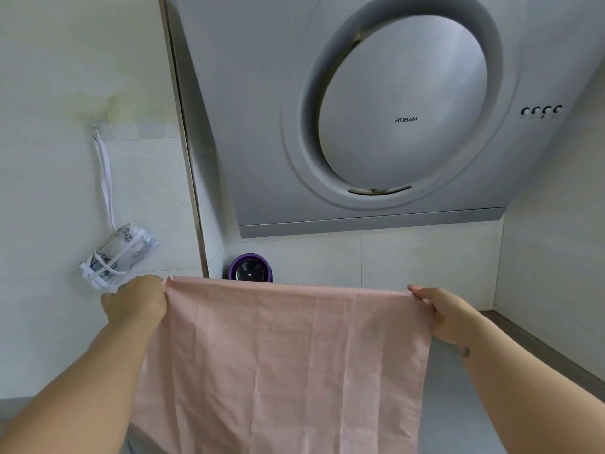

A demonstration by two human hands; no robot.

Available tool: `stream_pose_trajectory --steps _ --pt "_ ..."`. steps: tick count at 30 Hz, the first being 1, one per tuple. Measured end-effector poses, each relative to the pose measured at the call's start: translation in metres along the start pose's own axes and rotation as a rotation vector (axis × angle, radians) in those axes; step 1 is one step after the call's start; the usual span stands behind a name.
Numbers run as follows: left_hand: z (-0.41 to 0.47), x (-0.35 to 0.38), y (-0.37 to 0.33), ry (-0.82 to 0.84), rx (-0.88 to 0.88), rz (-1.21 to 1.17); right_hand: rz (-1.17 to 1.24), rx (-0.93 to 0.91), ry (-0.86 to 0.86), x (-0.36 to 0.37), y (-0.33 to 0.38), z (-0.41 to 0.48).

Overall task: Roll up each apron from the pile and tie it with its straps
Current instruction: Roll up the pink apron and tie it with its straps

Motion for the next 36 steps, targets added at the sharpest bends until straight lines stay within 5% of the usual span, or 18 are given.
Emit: stream_pose_trajectory --steps 4,8,12,16,20,22,24,26,32,36 --pt "0.002 0.001 -0.002 -0.013 0.014 -0.007 -0.071 -0.131 -0.048 0.001 0.015 0.002" --pt "0.004 0.001 -0.002 -0.009 0.014 -0.002 -0.098 -0.130 0.078 0.016 0.023 -0.009" --pt "0.004 -0.001 0.002 -0.008 -0.006 0.002 -0.398 -0.116 0.272 0.034 0.022 -0.020" --pt "0.004 -0.005 0.000 -0.001 -0.009 0.007 -0.595 -0.175 0.280 0.035 0.025 -0.020" --pt "0.002 -0.010 -0.010 -0.005 0.039 0.018 -1.106 -0.373 0.007 0.031 0.054 -0.018" --pt "-0.001 -0.014 -0.020 -0.018 0.097 -0.003 -1.618 -0.441 -0.301 0.030 0.077 -0.025" --pt "-0.005 -0.023 -0.039 -0.071 0.196 -0.055 -1.866 -0.515 -0.535 0.039 0.101 -0.036" --pt "-0.010 -0.045 -0.064 -0.163 0.307 -0.162 -1.766 -0.511 -0.615 0.041 0.124 -0.043" --pt "-0.019 -0.093 -0.100 -0.294 0.456 -0.334 -1.225 -0.483 -0.502 0.032 0.140 -0.036" --pt "-0.019 -0.108 -0.096 -0.331 0.459 -0.329 -1.279 -0.495 -0.418 0.035 0.127 -0.038"
Point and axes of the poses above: each hand's wrist, its own z-axis towards the middle knuckle, its own x-axis out of the palm, y = z × x, the point moved 10 cm from there along z, towards the middle knuckle, and after that the axes turned 9 degrees about -z, right-handed, at the moved point
